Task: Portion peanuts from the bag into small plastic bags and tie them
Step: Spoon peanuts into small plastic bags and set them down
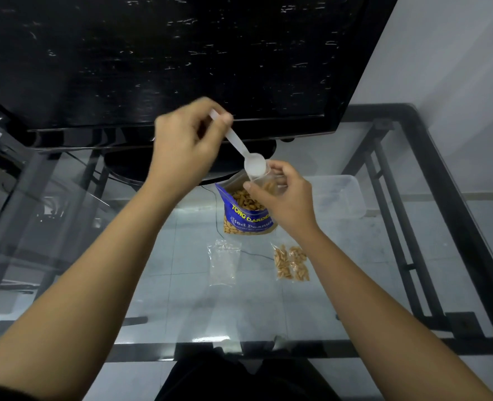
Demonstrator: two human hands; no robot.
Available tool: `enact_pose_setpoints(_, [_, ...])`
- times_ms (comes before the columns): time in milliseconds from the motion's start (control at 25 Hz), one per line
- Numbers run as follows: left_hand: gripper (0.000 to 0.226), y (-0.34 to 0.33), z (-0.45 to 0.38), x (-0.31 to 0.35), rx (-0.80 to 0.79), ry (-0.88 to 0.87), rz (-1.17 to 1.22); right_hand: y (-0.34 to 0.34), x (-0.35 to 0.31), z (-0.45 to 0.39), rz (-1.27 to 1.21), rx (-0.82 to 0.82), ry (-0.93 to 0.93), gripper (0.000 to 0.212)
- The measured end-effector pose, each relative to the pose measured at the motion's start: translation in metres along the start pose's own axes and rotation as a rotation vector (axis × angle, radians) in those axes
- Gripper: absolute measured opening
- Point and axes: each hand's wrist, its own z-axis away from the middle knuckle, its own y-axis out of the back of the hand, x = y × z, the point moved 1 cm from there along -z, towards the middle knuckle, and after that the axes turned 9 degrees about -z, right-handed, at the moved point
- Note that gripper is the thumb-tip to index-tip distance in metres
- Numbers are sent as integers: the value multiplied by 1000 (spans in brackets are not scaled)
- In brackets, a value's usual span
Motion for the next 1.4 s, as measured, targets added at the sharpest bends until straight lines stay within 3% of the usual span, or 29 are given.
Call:
enact_pose_setpoints(80, [18,0,-7,-19,159,269,225,5,2,0,-46,35,-40,48])
enact_pose_setpoints(160, [22,-12,-4,-40,198,545,477,15,8,2,-93,89,-84,48])
enact_pose_setpoints(240, [19,-38,11,-54,26,502,315,24,16,4,-113,127,-128,48])
enact_pose_setpoints(360, [16,-70,35,-52,-297,106,19,30,27,9,-100,112,-183,49])
enact_pose_setpoints(400, [18,-76,39,-51,-347,75,12,30,31,11,-96,94,-194,50])
enact_pose_setpoints(600, [23,-86,47,-40,-308,113,-81,33,44,13,-115,15,-228,46])
enact_pose_setpoints(680, [22,-91,50,-33,-302,231,-11,36,47,13,-108,-15,-223,50])
enact_pose_setpoints(800, [26,-94,46,-36,-251,688,231,37,49,12,-97,-49,-228,52])
enact_pose_setpoints(880, [29,-94,46,-39,-231,831,317,39,50,12,-102,-57,-233,50])
enact_pose_setpoints(1120, [18,-90,44,-49,-222,976,580,44,50,9,-115,-86,-225,43])
enact_pose_setpoints(1400, [14,-80,34,-77,-169,1092,669,44,32,8,75,-3,-123,50])
